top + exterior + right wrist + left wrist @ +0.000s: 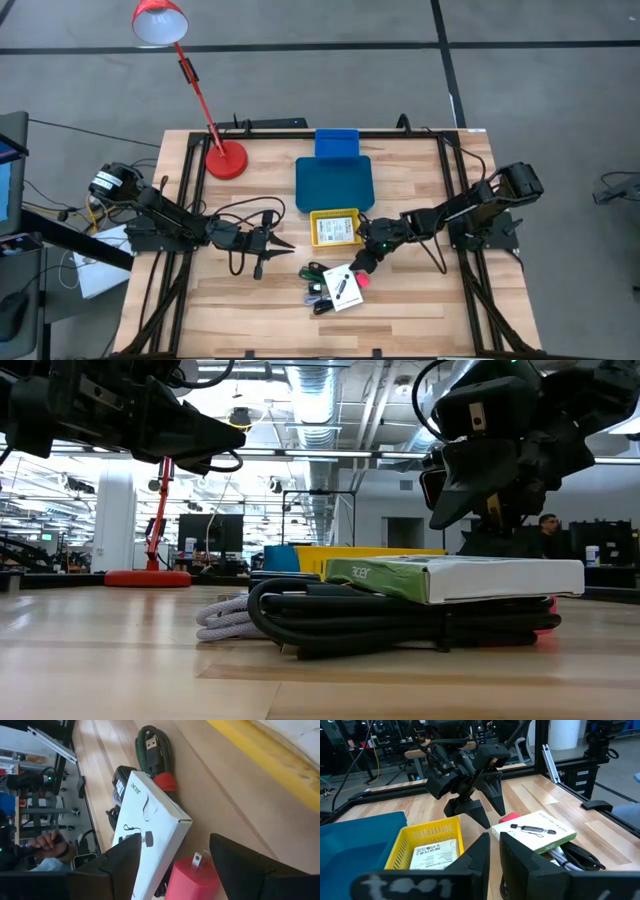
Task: Pick and place items into bin
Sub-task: Put the white card reader box into the yellow basket
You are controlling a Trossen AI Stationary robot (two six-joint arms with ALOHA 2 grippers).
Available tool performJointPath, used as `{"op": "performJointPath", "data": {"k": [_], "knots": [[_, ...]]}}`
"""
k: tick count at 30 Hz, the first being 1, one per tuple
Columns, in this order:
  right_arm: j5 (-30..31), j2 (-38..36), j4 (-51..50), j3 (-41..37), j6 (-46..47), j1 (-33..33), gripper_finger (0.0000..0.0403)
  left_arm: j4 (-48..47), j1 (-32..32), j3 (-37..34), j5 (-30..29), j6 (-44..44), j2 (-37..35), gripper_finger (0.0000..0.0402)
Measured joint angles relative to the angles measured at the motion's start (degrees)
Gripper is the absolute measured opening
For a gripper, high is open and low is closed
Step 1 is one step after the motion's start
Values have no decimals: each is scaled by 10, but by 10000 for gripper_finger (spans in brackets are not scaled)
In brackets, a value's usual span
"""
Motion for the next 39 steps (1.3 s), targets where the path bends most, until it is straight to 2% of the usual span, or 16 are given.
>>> {"op": "performJointPath", "data": {"k": [21,28,39], "knots": [[26,15,28,0,6,11,231,3,0,0,0,1,0,32],[-29,89,73,17,26,10,231,3,0,0,0,1,0,32],[-53,97,71,29,6,-4,231,2,0,0,0,1,0,32]]}}
